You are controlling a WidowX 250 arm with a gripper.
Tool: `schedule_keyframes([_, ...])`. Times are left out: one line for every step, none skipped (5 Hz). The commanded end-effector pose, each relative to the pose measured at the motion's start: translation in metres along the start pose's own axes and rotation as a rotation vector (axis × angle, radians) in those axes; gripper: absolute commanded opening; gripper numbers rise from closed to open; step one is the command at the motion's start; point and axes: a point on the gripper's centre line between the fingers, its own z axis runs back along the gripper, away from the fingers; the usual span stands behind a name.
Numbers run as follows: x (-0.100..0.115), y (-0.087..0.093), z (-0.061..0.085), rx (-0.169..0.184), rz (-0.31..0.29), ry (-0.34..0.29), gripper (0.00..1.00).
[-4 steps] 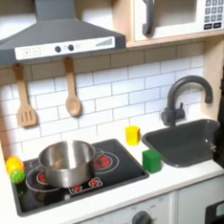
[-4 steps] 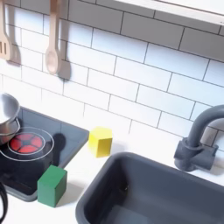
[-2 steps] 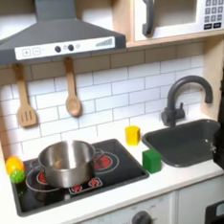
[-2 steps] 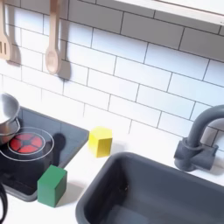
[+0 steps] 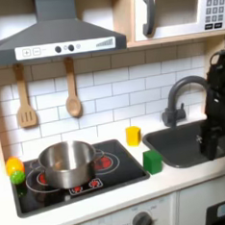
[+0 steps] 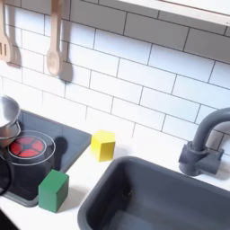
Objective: Slide pot right
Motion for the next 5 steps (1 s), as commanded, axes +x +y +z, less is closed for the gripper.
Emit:
schedule_keyframes([0.018, 0.023, 0.000, 0.034, 0.009, -0.013, 1.00])
schedule_keyframes([0.030, 0.037, -0.001, 0.041, 0.025, -0.022, 1.00])
schedule_keyframes([0.045, 0.050, -0.004, 0.046, 0.039, -0.031, 1.00])
schedule_keyframes([0.059, 0.060, -0.004, 0.053, 0.048, -0.045, 1.00])
schedule_keyframes([0.073, 0.068, -0.004, 0.051, 0.047, -0.051, 1.00])
